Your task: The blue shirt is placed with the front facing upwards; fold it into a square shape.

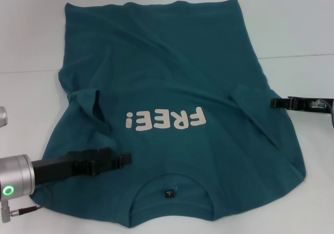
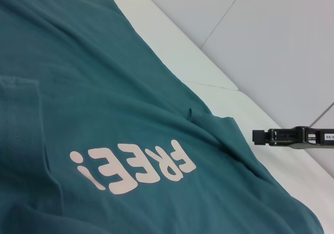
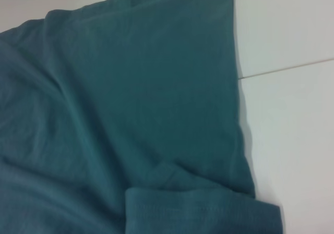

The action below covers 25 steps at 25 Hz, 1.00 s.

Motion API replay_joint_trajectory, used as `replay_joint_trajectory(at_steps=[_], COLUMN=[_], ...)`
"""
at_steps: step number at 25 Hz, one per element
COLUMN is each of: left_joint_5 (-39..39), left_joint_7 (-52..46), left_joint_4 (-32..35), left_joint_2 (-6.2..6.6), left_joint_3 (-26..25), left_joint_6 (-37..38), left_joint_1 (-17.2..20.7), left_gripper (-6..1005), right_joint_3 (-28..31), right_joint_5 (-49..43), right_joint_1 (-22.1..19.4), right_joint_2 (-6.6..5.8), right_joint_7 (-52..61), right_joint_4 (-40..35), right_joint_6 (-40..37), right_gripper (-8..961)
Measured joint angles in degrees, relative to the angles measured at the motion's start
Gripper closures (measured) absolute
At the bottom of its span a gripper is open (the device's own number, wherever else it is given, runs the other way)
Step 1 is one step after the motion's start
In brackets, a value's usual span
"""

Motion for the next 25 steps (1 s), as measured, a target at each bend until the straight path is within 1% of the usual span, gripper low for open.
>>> replay_joint_trajectory(at_steps=[4, 9, 14, 25], left_joint_5=[0.00, -0.01, -0.01, -0.02], left_joint_7=[0.02, 0.18, 0.07, 0.11], left_joint_4=[0.00, 0.00, 0.00, 0.00], left_joint_2=[0.00, 0.00, 0.00, 0.00], left_joint_3=[-0.03, -0.04, -0.04, -0.04], left_joint_6=[0.00, -0.02, -0.05, -0.07], left_joint_1=[0.00, 0.00, 0.00, 0.00], left_gripper=[122, 121, 121, 122], right_joint_3=[-0.08, -0.15, -0.14, -0.15], right_joint_5=[-0.17, -0.17, 0.02, -0.01], right_joint_1=[0.18, 0.62, 1.09, 1.32], right_joint_2=[0.13, 0.60, 0.67, 0.83], right_joint_7=[-0.12, -1.75, -2.90, -2.98], right_joint_4=[0.14, 1.88, 3.14, 3.15], right_joint_6=[0.40, 2.62, 3.38, 3.15], right_gripper=[300, 328, 357, 419])
